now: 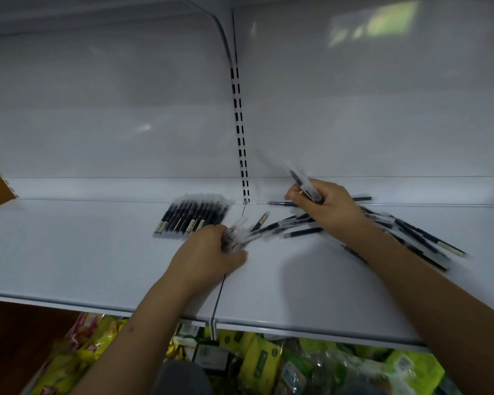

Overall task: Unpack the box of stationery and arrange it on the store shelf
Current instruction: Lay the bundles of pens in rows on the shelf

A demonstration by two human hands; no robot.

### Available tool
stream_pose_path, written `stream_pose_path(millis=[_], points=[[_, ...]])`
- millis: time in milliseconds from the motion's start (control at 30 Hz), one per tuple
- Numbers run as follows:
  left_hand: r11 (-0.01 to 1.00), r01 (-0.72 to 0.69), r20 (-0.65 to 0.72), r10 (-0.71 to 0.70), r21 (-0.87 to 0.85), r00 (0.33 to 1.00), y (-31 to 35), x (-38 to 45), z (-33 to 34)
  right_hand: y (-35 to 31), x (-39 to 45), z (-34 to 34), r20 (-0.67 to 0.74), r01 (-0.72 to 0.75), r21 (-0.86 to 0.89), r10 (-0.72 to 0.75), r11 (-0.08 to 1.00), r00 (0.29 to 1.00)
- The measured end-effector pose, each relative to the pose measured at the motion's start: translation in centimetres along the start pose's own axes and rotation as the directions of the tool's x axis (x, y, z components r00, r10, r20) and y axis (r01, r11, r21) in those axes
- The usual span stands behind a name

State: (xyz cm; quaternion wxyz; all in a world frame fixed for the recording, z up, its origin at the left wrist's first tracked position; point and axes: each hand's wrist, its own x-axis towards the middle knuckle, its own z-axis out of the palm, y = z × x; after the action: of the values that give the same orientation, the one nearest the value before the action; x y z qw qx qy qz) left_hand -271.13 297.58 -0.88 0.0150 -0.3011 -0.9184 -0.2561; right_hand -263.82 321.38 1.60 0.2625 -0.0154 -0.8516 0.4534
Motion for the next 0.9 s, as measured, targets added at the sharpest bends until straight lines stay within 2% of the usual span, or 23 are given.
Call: stream_pose_path(millis=[133, 267, 367, 500, 600, 733, 900], points=[[1.0, 0.023, -0.055, -0.023, -0.012, 0.998, -0.1, 0.5, -0.1, 0.3, 0.0, 0.2, 0.028, -0.015, -0.068, 0.017, 0.998, 0.999], [0.999, -0.025, -0.168, 0.019, -0.03, 0.986, 0.5, 1.5, 0.0, 0.6, 0.3, -0.5, -0.027, -0.02, -0.064, 0.019, 0.998, 0.999], [0.996, -0.047, -0.127, 0.037, -0.071, 0.991, 1.1, 1.9, 0.5, 0.9, 0.5, -0.8, -0.061, -0.012, -0.053, 0.009, 0.999, 0.998], [0.993, -0.084, -0.044, 0.088, 0.083, 0.995, 1.5, 2.1, 1.5, 1.0, 0.5, -0.7, -0.051, -0.026, -0.06, 0.022, 0.998, 0.998], [0.992, -0.077, -0.033, 0.08, 0.1, 0.996, 1.3, 2.5, 1.6, 1.1, 0.6, -0.7, -0.05, -0.028, -0.05, 0.026, 0.998, 0.998], [0.998, -0.055, -0.093, 0.055, -0.002, 0.994, 1.0, 2.2, 1.2, 1.1, 0.5, -0.7, -0.047, -0.026, -0.056, 0.024, 0.998, 0.999], [0.988, -0.1, -0.166, 0.079, -0.12, 0.983, 0.7, 2.3, 0.6, 1.1, 0.5, -0.8, -0.054, -0.05, -0.044, 0.047, 0.998, 0.997]])
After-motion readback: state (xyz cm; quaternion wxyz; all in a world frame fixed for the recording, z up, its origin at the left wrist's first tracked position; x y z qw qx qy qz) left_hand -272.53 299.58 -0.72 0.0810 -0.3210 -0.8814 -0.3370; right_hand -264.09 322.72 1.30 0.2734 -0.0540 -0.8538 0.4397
